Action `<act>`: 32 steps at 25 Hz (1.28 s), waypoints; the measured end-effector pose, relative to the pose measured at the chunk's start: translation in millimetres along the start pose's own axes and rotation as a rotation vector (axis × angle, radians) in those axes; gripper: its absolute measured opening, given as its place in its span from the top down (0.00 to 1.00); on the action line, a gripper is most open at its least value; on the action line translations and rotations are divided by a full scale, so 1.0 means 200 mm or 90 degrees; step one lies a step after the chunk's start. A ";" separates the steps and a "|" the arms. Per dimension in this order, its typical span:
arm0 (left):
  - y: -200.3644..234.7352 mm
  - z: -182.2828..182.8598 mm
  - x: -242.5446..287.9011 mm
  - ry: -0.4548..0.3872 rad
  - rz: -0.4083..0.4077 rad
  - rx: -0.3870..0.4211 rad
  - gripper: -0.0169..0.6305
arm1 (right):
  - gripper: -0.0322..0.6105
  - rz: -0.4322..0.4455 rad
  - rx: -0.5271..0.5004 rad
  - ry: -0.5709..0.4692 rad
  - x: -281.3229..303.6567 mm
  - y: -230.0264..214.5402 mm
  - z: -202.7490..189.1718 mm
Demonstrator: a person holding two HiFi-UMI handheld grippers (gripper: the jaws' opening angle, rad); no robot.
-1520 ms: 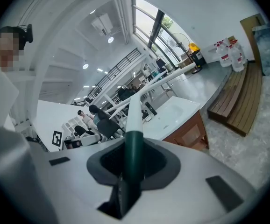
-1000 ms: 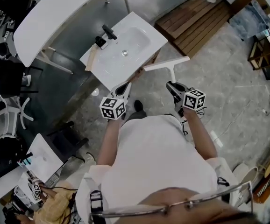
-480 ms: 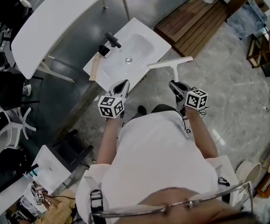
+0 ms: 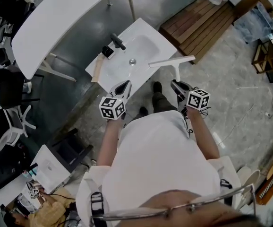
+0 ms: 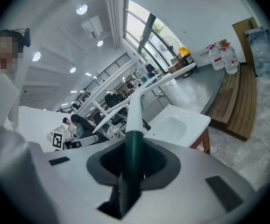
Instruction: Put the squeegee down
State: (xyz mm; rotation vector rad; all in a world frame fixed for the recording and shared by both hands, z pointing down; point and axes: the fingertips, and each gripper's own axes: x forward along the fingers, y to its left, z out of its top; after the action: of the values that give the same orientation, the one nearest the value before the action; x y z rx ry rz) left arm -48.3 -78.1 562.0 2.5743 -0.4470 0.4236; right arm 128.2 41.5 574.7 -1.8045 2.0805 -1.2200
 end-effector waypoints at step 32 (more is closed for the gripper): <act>0.23 0.33 0.57 -0.087 0.241 -0.124 0.97 | 0.84 0.132 -0.117 0.230 0.83 -0.66 0.69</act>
State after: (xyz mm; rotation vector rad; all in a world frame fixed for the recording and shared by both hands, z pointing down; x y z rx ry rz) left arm 49.3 -176.5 569.4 2.3372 -0.9823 0.3145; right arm 262.0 -164.8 632.0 -1.4671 2.5759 -1.4218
